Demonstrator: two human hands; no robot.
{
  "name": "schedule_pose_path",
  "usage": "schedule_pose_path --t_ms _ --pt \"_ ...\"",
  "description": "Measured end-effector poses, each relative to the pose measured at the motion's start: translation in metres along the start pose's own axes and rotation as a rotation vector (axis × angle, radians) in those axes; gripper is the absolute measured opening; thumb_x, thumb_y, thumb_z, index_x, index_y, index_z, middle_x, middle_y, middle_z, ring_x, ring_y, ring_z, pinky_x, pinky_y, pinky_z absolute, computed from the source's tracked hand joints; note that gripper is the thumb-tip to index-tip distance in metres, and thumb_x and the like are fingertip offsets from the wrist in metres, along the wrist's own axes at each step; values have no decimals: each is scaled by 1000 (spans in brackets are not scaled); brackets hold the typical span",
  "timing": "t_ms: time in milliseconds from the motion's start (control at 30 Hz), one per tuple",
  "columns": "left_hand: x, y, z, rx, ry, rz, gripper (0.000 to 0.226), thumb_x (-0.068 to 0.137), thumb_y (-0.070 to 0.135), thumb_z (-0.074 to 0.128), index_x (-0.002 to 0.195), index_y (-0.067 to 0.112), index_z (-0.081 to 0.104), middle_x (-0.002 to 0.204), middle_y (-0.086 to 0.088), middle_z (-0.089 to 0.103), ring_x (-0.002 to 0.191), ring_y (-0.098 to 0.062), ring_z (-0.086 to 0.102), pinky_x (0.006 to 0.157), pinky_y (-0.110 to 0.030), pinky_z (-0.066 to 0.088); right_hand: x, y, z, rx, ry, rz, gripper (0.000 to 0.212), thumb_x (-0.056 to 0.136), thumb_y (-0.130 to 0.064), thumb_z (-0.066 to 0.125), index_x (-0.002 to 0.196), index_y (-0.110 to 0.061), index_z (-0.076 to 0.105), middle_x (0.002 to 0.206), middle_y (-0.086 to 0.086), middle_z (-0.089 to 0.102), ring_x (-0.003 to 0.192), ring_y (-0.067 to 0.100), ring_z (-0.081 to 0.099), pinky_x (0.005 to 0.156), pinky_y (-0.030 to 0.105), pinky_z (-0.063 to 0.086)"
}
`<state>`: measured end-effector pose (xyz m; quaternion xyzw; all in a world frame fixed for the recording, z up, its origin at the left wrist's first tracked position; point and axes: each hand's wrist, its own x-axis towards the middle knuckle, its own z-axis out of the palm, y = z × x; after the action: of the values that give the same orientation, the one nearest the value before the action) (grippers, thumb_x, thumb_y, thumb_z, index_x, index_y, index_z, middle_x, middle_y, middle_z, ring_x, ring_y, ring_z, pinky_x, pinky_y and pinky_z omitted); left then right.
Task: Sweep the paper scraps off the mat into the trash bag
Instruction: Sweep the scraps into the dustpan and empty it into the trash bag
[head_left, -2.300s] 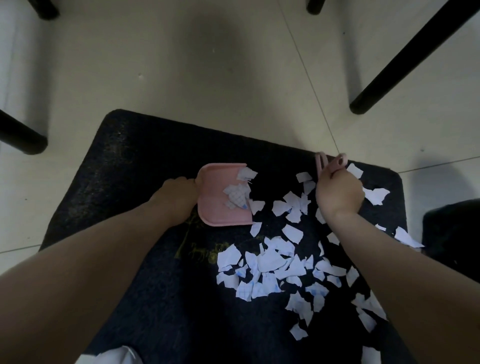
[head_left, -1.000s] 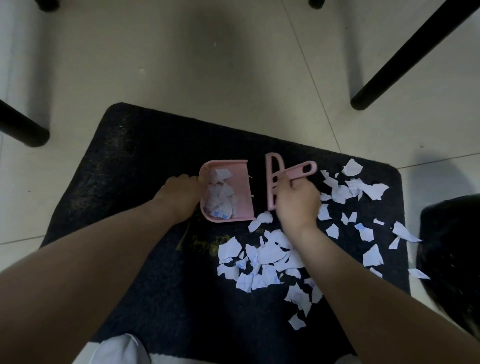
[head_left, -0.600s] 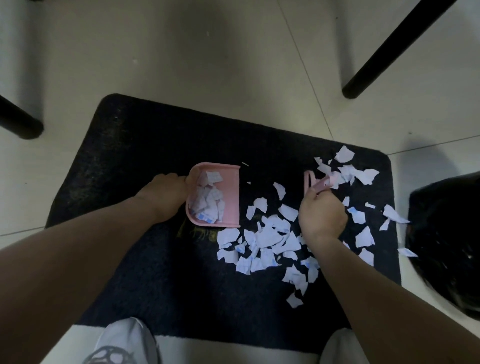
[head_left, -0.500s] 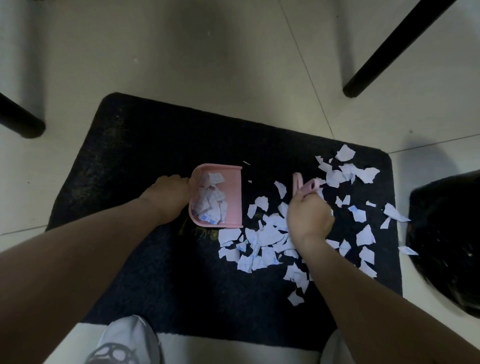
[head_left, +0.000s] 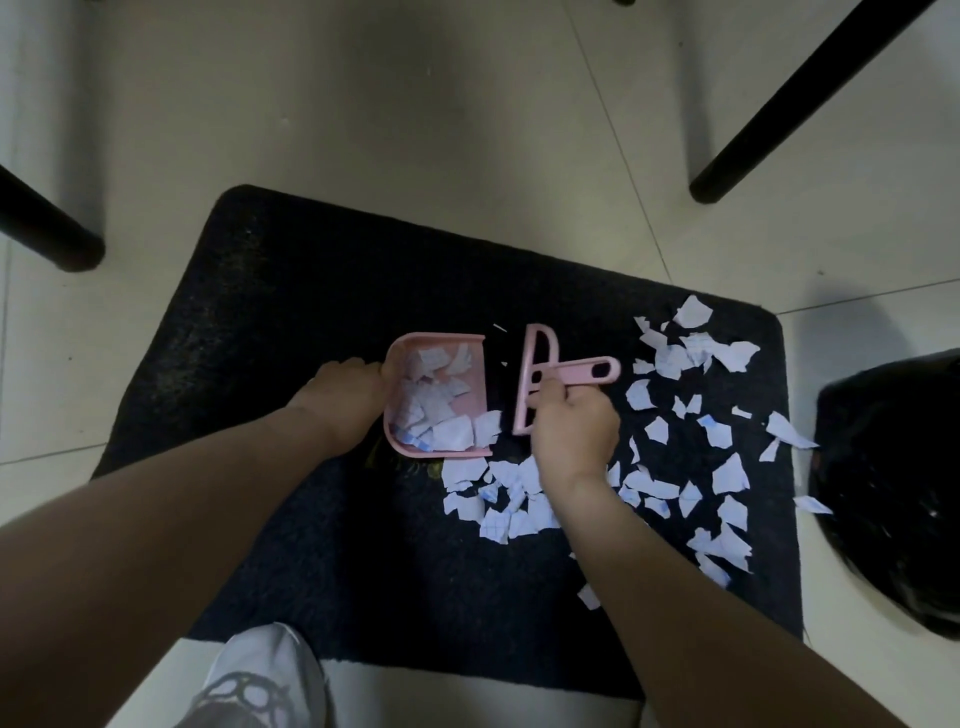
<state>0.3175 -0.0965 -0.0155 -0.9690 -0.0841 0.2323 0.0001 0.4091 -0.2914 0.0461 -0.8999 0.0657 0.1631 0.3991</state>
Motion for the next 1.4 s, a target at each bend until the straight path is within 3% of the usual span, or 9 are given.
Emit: schedule_pose_path --t_ms 167,367,567,800,933,1000,1100,1233,1400 --pt "-16 -14 4 -88 52 -4 85 90 13 47 152 12 -12 120 -7 53 101 -24 53 85 -34 47 7 18 -32 -161 146 -34 48 97 -28 46 52 -10 46 56 4 54 47 17 43 51 29 32" --pt "-46 -22 11 -83 40 -17 86 88 10 46 152 13 -11 120 -7 54 100 -24 54 84 -35 49 -13 42 -42 -340 158 -53 44 99 -28 43 60 -7 47 50 -1 42 47 19 41 45 25 22" --pt "-74 -19 22 -31 -10 -23 84 89 11 44 151 11 -13 121 -6 53 103 -25 53 89 -36 47 -37 48 -22 -416 135 4 41 101 -29 35 79 -4 59 56 -4 43 51 14 41 47 25 25" --pt "-81 -12 37 28 -47 -9 83 90 11 45 151 8 -12 122 -6 54 105 -25 53 87 -37 47 -74 24 27 -291 -18 28 41 99 -33 39 87 -4 65 79 7 66 72 24 62 66 34 51" --pt "-80 -13 38 30 -51 -21 81 92 13 45 151 9 -10 123 -6 54 106 -26 53 89 -39 47 -82 12 41 -204 -115 24 39 98 -31 43 75 -5 61 66 2 57 68 24 56 62 30 42" --pt "-80 -14 39 13 -50 -23 81 92 15 45 151 9 -9 123 -6 54 106 -26 53 89 -40 47 -82 11 41 -125 -131 15 44 97 -33 46 71 -1 62 68 5 63 67 26 59 62 33 47" --pt "-80 -14 41 8 -47 -28 81 91 14 45 151 8 -9 122 -6 54 106 -26 53 90 -40 47 -76 14 32 -80 -65 4 48 96 -34 46 69 1 65 69 10 67 58 24 57 59 36 48" --pt "-82 -14 39 3 -23 -19 81 92 12 45 151 6 -11 121 -6 54 105 -25 53 90 -37 46 -70 26 17 -266 29 -8 48 99 -32 40 58 -8 50 59 3 52 49 14 42 48 25 29" --pt "-84 -12 40 -3 -33 -36 81 92 12 45 151 7 -10 122 -5 55 106 -24 52 90 -37 45 -95 26 40 -394 -83 -80 43 100 -33 36 77 -8 63 63 -1 53 59 18 53 55 26 38"
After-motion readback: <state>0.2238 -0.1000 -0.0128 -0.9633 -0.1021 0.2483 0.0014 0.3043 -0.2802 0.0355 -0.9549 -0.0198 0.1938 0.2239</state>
